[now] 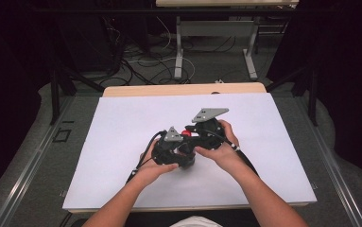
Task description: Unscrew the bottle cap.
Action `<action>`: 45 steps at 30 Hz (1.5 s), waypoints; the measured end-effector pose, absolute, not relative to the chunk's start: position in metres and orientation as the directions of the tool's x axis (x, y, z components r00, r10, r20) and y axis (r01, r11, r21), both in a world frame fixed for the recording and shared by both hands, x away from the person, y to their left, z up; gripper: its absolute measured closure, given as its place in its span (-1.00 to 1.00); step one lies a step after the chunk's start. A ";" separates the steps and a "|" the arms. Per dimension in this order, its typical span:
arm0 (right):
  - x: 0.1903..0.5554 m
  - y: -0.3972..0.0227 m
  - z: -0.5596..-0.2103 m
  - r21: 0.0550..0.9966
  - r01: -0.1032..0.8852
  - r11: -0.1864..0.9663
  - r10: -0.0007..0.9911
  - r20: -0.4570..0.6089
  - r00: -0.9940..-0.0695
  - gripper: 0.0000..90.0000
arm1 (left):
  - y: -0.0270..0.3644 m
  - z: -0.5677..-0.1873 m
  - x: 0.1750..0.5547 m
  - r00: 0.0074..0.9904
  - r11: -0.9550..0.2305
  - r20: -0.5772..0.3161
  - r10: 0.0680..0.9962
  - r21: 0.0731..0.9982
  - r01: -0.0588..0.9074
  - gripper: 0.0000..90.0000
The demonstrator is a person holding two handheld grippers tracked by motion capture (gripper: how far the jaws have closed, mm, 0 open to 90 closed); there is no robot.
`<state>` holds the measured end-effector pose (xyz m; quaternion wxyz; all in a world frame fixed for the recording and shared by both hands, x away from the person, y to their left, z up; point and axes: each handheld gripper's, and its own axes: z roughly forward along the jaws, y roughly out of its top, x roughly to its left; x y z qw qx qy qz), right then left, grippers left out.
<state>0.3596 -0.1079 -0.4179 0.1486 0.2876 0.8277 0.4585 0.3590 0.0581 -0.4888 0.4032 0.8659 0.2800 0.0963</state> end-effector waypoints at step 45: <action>0.370 -0.114 -0.412 0.819 0.260 0.512 0.466 -0.011 -0.885 0.00 | 0.058 -0.482 0.357 0.827 -0.497 -0.076 0.557 0.768 0.405 -0.33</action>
